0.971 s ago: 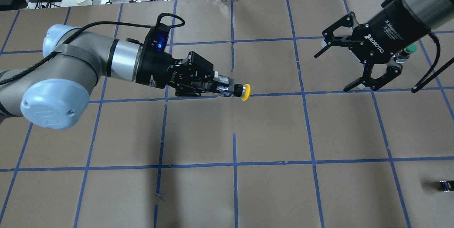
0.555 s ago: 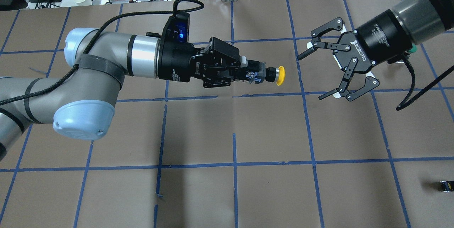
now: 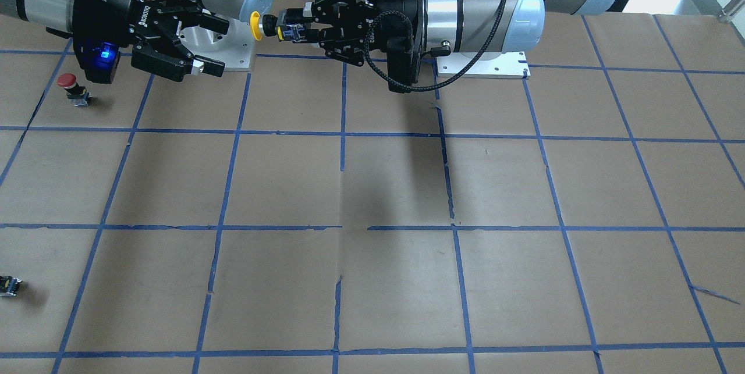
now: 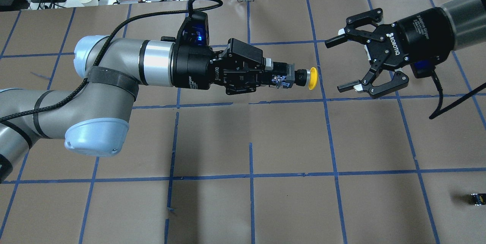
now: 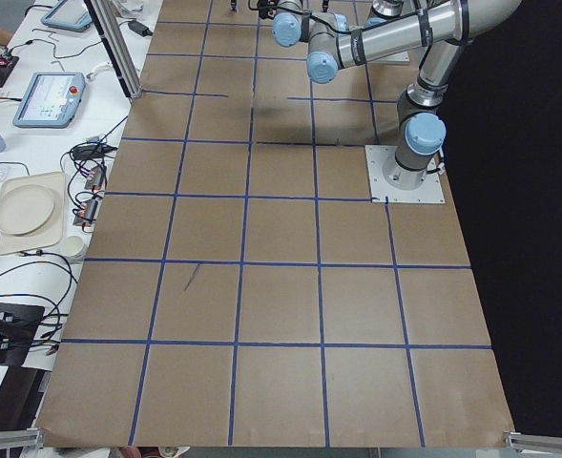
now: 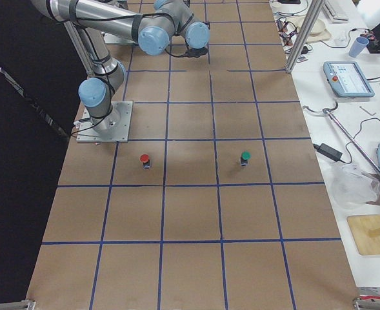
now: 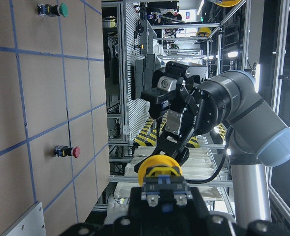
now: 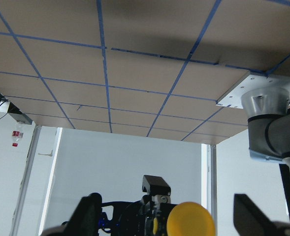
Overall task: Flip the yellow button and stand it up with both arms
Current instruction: 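Hold the button out with the left gripper while the right gripper aligns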
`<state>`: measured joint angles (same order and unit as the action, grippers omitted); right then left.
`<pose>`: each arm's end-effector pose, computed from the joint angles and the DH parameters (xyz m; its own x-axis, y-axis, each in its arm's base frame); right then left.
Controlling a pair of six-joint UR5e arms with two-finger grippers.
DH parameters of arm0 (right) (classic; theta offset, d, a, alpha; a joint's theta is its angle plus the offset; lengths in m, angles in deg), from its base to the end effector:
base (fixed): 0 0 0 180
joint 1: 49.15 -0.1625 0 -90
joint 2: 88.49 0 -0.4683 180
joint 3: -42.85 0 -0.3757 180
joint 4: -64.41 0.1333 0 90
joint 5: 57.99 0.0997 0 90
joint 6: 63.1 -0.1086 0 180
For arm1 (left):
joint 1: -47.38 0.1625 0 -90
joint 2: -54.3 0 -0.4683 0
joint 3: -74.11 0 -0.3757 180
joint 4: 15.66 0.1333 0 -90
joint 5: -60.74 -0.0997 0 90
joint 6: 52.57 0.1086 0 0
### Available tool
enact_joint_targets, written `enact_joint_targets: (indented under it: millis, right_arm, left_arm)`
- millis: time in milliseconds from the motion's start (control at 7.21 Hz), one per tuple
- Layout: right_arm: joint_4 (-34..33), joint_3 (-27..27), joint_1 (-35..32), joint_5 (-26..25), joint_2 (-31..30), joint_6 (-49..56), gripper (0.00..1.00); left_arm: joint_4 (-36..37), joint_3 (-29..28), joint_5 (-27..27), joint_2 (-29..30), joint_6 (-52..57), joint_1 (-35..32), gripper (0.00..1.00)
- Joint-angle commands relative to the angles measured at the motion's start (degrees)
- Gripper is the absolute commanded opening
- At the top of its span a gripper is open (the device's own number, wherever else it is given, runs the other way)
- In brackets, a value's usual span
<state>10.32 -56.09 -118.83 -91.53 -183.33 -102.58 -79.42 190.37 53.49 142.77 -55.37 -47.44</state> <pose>0.0804 -0.4275 0.4922 -0.0872 0.9926 -0.0840 0.4164 0.1129 0.9021 -0.2762 -0.4070 0.4624 -0.1275 -0.0121 0.9918 0.0779 0.9967 0.0221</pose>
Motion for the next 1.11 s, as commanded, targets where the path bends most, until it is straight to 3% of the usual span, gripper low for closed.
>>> enact_joint_targets:
  millis: [0, 971]
  right_arm:
    - [4.05, -0.20, -0.01, 2.86, 0.18, -1.04, 1.00]
    - [7.85, -3.71, -1.06, 10.51, -0.25, -0.51, 1.00]
  left_arm:
    - [0.04, -0.07, 0.13, 0.21, -0.80, -0.01, 0.10]
    - [0.13, 0.02, 1.45, 0.22, -1.59, 0.34, 0.10]
